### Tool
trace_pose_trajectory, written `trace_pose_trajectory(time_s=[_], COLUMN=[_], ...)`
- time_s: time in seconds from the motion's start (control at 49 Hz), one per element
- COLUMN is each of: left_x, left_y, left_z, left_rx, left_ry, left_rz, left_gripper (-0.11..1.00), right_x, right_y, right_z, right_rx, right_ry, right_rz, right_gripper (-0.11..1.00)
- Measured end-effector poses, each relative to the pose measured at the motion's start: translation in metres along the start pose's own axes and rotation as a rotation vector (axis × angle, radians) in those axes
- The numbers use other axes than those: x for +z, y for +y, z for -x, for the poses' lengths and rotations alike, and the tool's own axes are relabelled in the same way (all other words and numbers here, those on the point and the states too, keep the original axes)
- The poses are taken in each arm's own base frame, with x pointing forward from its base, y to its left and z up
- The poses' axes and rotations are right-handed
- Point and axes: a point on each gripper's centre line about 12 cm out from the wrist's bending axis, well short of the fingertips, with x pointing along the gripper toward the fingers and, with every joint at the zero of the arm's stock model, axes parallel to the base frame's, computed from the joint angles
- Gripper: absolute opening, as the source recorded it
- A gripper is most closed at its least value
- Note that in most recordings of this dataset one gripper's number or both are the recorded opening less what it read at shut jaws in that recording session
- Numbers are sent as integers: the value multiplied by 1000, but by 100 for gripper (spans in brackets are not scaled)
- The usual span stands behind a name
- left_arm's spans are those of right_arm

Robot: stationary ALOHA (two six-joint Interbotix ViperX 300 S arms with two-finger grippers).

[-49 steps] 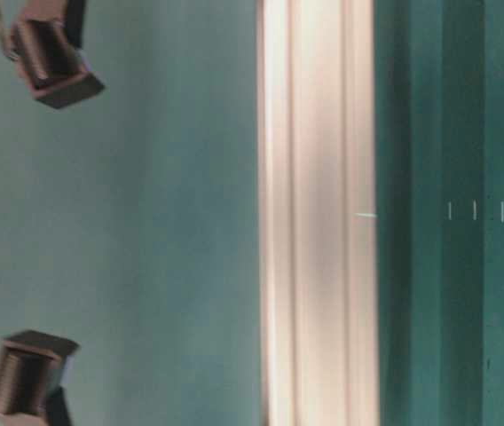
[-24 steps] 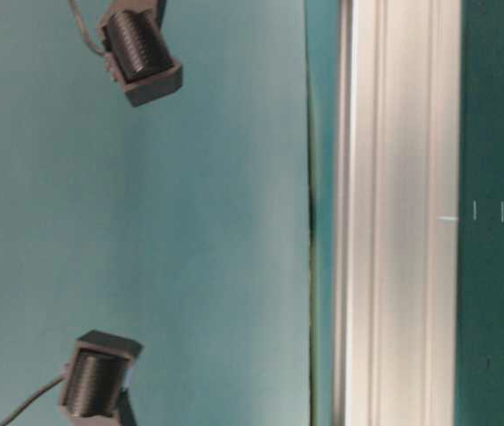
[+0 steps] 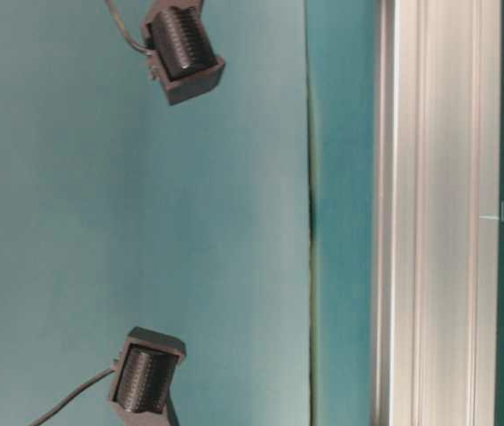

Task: Lift the metal rail with both hands.
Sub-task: 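Lower the held rail back toward the table with both grippers, then set the rail on the table and open both grippers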

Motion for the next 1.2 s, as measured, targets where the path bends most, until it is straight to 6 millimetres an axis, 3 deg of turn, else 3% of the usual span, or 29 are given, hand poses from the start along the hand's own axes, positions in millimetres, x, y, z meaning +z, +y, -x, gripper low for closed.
trace_pose_trajectory(time_s=[1.205], left_x=[-4], left_y=[-1], left_z=[-22], left_rx=[-2], left_ry=[3], left_rz=[4], left_gripper=[34], right_x=[-1], right_y=[-1], right_z=[-19], right_rx=[-4], right_ry=[6], right_rz=[3], right_gripper=[39])
